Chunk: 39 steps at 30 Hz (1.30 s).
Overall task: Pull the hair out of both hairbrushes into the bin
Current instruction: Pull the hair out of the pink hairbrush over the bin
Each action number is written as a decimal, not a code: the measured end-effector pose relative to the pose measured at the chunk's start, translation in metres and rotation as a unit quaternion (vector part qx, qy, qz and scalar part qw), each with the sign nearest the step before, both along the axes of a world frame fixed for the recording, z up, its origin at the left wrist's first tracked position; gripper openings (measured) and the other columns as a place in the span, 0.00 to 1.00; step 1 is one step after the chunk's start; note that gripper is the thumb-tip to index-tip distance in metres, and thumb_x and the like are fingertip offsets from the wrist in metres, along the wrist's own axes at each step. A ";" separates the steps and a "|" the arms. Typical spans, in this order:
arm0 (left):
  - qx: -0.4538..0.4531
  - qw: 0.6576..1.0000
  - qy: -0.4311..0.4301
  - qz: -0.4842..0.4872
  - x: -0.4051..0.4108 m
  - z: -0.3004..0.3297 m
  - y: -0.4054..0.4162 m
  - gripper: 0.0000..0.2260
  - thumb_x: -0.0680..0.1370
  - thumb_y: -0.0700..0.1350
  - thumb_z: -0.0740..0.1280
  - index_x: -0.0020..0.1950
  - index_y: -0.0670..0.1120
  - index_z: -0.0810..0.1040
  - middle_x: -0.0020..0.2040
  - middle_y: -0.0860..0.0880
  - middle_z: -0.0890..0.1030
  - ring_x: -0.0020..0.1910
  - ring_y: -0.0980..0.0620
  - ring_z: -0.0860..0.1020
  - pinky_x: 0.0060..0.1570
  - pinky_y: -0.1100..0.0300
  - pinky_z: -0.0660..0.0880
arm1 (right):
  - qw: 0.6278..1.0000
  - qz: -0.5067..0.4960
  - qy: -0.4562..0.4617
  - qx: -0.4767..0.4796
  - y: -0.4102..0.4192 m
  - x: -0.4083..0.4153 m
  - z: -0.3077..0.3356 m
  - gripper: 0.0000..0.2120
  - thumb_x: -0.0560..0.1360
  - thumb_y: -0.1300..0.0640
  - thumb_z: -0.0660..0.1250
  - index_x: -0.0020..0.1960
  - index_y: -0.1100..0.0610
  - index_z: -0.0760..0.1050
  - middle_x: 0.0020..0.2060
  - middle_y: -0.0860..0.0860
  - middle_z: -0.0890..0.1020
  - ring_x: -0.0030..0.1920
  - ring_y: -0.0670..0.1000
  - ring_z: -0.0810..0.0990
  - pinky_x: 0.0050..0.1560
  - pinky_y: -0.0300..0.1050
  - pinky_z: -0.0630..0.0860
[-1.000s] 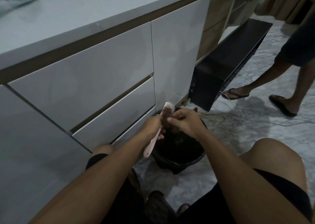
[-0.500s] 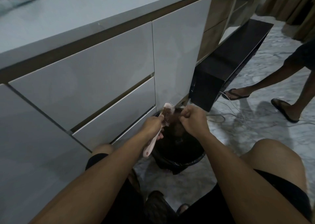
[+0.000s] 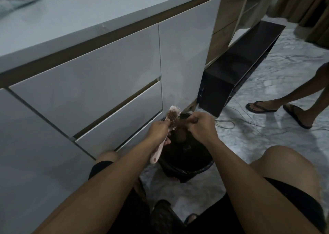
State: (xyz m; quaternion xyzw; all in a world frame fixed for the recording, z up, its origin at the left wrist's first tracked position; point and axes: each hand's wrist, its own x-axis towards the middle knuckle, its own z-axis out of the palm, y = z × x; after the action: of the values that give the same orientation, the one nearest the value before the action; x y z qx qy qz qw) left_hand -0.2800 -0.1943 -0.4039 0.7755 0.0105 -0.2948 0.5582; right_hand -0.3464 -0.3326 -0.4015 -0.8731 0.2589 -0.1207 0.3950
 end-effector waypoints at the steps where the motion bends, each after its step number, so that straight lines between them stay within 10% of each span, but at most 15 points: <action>1: 0.004 1.000 -0.001 0.001 0.000 0.000 -0.001 0.15 0.82 0.50 0.58 0.44 0.40 0.75 0.35 0.42 0.76 0.20 0.48 0.72 0.20 0.62 0.66 | 1.000 -0.009 0.006 0.000 0.000 0.000 -0.001 0.09 0.69 0.65 0.70 0.37 0.52 0.83 0.37 0.50 0.84 0.42 0.51 0.82 0.50 0.47 0.79; 11: 0.005 1.000 -0.011 -0.012 -0.005 -0.002 -0.007 0.13 0.81 0.50 0.59 0.43 0.43 0.74 0.33 0.43 0.75 0.20 0.49 0.72 0.20 0.63 0.66 | 0.992 0.090 -0.009 0.086 0.003 -0.004 -0.001 0.18 0.64 0.60 0.78 0.52 0.52 0.79 0.47 0.45 0.82 0.49 0.45 0.80 0.48 0.35 0.73; 22: 0.028 0.998 -0.049 -0.017 0.001 -0.002 0.001 0.16 0.82 0.51 0.58 0.52 0.41 0.77 0.35 0.44 0.76 0.22 0.50 0.74 0.24 0.60 0.69 | 0.996 0.013 0.035 -0.075 -0.003 -0.005 0.002 0.05 0.71 0.61 0.71 0.42 0.52 0.82 0.39 0.47 0.83 0.44 0.49 0.82 0.45 0.42 0.75; 32: -0.002 0.995 -0.082 -0.058 -0.005 0.003 -0.004 0.14 0.82 0.51 0.58 0.43 0.43 0.74 0.34 0.44 0.76 0.22 0.49 0.74 0.24 0.61 0.68 | 0.965 0.060 0.006 0.257 0.010 -0.003 -0.004 0.19 0.70 0.61 0.75 0.55 0.54 0.70 0.48 0.53 0.86 0.49 0.52 0.86 0.59 0.56 0.80; 39: 0.032 0.989 -0.122 -0.074 0.000 0.000 0.001 0.14 0.81 0.53 0.59 0.44 0.45 0.76 0.33 0.45 0.77 0.24 0.49 0.76 0.26 0.61 0.70 | 0.995 0.015 -0.003 0.094 0.007 -0.001 -0.005 0.09 0.70 0.58 0.75 0.37 0.48 0.77 0.34 0.47 0.84 0.39 0.49 0.83 0.47 0.51 0.82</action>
State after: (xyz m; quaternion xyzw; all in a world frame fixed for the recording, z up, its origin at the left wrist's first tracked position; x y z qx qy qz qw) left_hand -0.2799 -0.1933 -0.4041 0.8218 -0.1053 -0.2381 0.5069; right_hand -0.3475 -0.3258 -0.4062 -0.8355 0.2552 -0.0923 0.4777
